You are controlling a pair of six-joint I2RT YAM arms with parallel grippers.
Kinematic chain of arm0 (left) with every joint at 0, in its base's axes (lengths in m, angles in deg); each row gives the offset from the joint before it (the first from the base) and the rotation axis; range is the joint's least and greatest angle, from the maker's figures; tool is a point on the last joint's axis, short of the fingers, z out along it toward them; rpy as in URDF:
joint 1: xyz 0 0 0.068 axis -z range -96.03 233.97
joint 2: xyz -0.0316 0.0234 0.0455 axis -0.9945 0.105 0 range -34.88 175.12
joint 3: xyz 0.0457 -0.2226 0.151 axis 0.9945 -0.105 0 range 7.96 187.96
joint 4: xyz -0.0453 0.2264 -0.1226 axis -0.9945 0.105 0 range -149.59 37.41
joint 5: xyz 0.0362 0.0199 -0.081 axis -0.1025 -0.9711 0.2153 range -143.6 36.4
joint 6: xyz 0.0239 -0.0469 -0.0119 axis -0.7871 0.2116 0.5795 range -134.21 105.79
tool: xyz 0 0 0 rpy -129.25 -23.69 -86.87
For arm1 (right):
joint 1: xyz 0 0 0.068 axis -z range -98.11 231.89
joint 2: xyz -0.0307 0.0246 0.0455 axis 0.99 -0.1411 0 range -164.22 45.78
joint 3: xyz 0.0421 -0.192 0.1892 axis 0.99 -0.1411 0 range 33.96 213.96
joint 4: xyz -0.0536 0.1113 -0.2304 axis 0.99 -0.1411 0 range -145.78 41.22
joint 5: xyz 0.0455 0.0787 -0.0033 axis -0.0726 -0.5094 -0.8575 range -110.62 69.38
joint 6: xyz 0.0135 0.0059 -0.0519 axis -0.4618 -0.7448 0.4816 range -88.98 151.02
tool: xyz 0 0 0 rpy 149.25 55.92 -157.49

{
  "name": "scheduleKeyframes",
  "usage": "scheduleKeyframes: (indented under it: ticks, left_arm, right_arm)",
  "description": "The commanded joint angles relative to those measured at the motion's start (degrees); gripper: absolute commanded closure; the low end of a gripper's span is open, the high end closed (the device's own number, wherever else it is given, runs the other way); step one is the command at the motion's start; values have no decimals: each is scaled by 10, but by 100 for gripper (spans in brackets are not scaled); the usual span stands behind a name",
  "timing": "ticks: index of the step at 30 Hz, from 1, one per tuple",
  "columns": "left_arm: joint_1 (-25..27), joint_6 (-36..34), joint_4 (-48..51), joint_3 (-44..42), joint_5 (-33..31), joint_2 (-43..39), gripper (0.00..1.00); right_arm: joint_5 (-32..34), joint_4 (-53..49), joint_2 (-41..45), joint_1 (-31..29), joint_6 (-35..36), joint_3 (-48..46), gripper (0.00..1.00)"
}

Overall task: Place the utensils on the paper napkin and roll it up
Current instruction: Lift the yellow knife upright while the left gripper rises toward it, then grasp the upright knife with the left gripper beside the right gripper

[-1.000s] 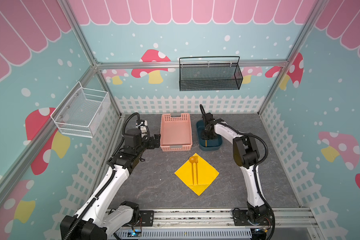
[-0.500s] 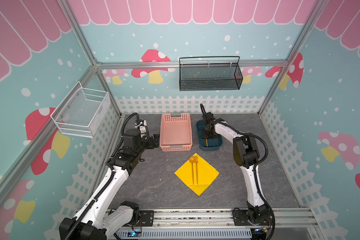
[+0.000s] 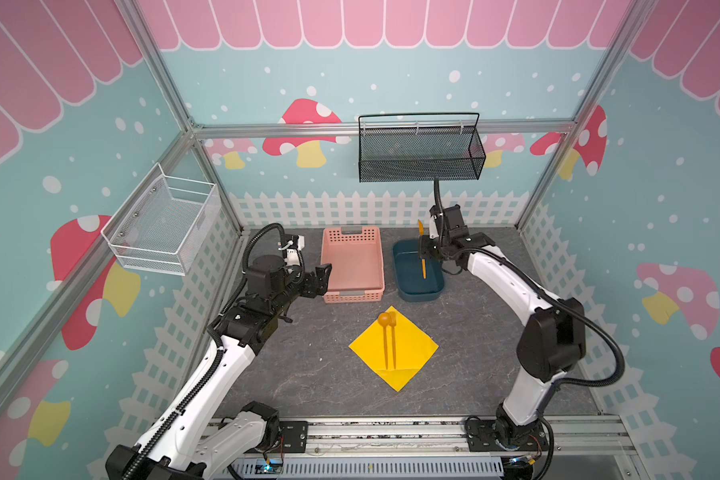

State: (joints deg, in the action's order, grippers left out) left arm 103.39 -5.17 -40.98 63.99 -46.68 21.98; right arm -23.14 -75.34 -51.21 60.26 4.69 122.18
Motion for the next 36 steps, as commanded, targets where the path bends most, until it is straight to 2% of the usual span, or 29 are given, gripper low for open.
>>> scheduleKeyframes:
  ticks: [1, 4, 9, 12, 17, 21, 24, 28, 31, 36]
  left_arm:
    - [29, 14, -35, 19, 87, -6, 12]
    - [63, 25, -62, 29, 116, 4, 13]
    - [86, 43, -148, 22, 216, 11, 14]
    - [101, 67, -213, 13, 269, 17, 27]
    - [133, 59, -242, 16, 298, 27, 28]
    - [145, 62, -263, 22, 320, 38, 28]
    - [152, 68, -263, 38, 333, 50, 35]
    - [164, 70, -258, 62, 368, 69, 39]
    - [182, 62, -272, 62, 376, 70, 35]
    - [193, 75, -286, 80, 405, 93, 37]
  right_arm:
    - [-104, 105, 73, 2, 25, -80, 100]
    - [-186, 199, 148, 2, 31, -153, 100]
    - [-272, 307, 244, 0, 30, -237, 100]
    - [-326, 372, 291, 0, 16, -277, 100]
    - [-416, 498, 335, 0, -44, -323, 100]
    - [-474, 635, 353, -2, -114, -365, 100]
    - [-523, 727, 361, -7, -139, -384, 100]
    - [-547, 759, 366, -11, -154, -383, 100]
    - [-565, 793, 362, -13, -181, -384, 100]
    - [-590, 871, 349, -19, -246, -386, 100]
